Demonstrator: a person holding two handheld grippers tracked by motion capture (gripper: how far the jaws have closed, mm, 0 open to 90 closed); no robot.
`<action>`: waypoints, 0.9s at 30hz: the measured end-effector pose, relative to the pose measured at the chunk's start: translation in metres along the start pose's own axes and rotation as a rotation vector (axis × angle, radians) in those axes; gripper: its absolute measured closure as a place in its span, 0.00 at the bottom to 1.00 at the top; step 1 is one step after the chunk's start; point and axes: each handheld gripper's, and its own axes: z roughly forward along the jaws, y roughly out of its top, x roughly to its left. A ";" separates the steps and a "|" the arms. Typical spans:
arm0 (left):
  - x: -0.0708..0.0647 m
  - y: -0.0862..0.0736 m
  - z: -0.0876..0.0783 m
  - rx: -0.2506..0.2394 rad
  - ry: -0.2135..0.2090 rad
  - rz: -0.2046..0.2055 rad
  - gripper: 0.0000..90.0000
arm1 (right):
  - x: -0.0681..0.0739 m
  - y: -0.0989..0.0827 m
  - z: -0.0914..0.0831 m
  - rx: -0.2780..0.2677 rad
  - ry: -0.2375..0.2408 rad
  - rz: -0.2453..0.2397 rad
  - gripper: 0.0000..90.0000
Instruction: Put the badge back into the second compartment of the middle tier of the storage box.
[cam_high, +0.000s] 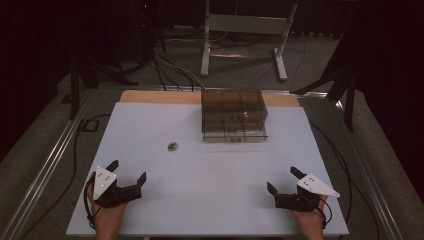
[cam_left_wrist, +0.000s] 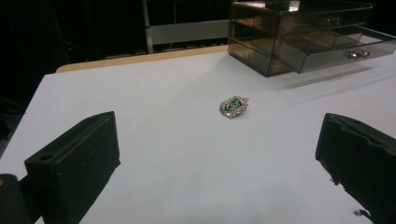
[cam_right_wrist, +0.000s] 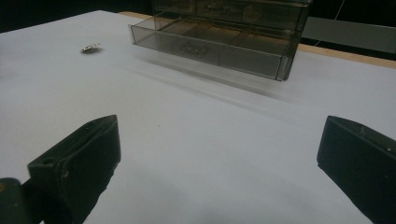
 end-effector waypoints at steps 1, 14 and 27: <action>0.000 0.000 0.000 0.000 0.000 0.000 0.01 | 0.000 0.000 0.000 -0.001 -0.001 0.001 0.00; 0.004 0.001 -0.002 0.015 -0.005 -0.025 0.01 | -0.001 0.000 -0.001 -0.008 -0.008 -0.001 0.00; 0.002 0.012 0.000 0.030 -0.053 -0.016 0.01 | -0.001 0.000 -0.004 -0.023 -0.024 0.002 0.00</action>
